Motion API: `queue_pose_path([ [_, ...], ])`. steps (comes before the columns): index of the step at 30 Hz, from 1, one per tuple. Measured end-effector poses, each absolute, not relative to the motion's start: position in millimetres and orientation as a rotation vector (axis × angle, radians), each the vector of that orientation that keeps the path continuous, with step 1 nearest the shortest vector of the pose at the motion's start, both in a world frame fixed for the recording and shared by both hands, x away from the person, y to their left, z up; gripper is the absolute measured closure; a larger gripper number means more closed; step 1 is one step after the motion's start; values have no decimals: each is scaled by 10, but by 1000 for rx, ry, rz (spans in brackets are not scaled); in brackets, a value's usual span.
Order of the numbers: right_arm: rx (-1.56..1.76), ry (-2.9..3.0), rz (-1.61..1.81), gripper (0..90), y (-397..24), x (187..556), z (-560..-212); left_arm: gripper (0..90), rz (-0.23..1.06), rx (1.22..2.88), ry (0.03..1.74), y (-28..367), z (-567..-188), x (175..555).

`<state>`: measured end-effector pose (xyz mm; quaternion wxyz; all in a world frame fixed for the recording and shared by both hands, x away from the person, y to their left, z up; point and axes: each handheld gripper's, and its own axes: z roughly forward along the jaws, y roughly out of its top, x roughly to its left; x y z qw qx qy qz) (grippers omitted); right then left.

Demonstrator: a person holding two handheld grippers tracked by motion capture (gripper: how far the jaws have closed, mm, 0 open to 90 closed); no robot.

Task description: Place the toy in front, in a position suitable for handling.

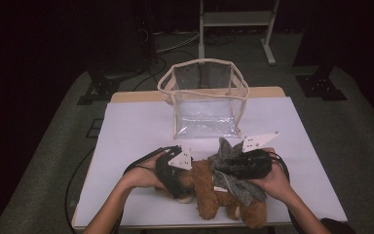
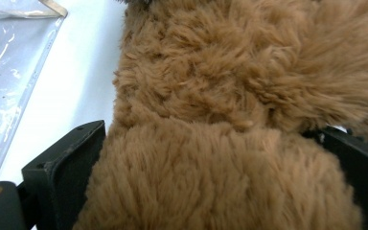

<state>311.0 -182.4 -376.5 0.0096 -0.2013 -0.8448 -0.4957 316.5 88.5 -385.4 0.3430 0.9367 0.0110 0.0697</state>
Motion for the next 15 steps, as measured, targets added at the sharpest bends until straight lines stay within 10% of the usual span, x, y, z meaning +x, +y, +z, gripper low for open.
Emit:
queue_pose_path([
  [9,-635,-2626,-1553,694,-1827,3129,-3773,70,142,2460,10,794,-3862,3215],
  [15,-667,-2596,-1562,691,-1865,3194,-3774,318,217,2435,-15,851,-3805,3208],
])
